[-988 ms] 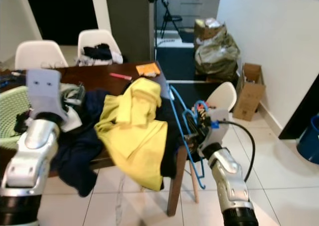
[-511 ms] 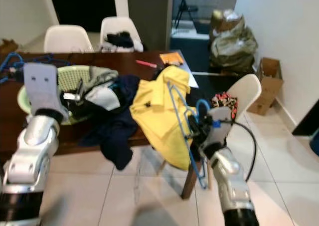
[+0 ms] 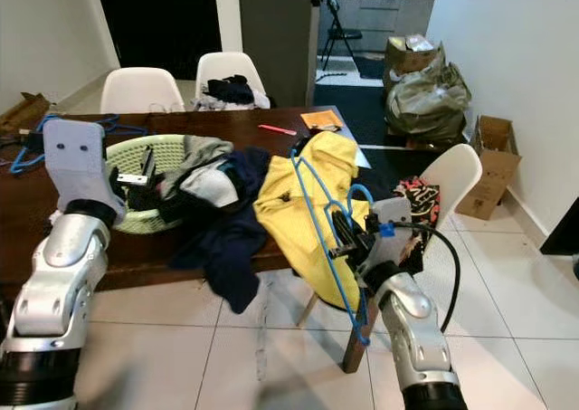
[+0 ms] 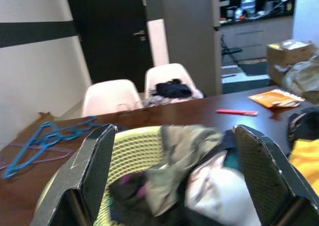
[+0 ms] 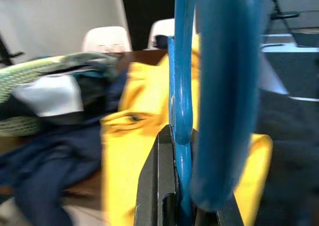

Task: Hang hanger

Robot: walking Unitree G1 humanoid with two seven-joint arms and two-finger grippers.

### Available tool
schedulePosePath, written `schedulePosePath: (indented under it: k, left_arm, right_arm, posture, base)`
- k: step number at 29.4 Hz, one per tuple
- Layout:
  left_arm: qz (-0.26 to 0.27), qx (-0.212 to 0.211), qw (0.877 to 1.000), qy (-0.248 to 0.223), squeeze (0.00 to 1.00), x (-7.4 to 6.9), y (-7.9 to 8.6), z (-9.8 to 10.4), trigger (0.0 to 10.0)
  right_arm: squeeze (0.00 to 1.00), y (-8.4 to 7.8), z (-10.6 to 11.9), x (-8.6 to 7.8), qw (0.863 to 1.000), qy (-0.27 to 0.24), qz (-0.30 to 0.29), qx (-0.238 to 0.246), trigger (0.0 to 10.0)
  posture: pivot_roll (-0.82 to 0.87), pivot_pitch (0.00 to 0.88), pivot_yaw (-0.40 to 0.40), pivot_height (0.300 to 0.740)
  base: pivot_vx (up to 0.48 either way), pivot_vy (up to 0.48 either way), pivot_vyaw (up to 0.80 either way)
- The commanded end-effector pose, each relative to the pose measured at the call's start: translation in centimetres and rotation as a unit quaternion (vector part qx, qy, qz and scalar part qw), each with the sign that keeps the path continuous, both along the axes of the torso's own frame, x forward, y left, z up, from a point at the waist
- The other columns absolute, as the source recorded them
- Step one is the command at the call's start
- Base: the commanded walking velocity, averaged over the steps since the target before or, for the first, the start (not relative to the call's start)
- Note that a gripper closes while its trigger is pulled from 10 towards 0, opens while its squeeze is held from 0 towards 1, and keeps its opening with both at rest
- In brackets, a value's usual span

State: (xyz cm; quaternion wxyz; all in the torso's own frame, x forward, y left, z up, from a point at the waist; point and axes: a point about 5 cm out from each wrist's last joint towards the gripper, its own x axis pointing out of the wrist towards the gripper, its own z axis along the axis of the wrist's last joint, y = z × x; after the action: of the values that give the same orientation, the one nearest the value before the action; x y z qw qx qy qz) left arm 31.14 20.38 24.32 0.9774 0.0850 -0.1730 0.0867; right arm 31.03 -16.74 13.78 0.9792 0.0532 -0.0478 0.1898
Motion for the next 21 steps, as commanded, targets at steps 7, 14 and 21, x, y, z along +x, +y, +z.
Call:
schedulePosePath:
  k: [7,14,21]
  left_arm:
    - [0.017,-0.013,1.000,-0.003,0.00,0.1,0.8,0.3,10.0]
    - [0.033,-0.033,0.999,0.012,0.00,-0.1,0.8,-0.6,10.0]
    - [0.070,-0.060,0.994,0.058,0.00,0.0,1.8,-2.3,10.0]
  right_arm:
    - [0.00,0.9,0.4,0.2,1.000,-0.004,0.013,0.005,10.0]
    - [0.00,0.8,0.5,0.1,1.000,-0.006,0.011,0.006,10.0]
    - [0.00,0.8,0.8,0.2,1.000,-0.009,0.011,0.006,10.0]
  posture:
    - [0.03,0.000,-0.030,0.740]
    - [0.03,0.000,-0.030,0.740]
    - [0.03,0.000,-0.031,0.740]
  base:
    - [0.464,0.000,0.00]
    - [0.000,0.000,0.00]
    - [0.000,0.000,0.00]
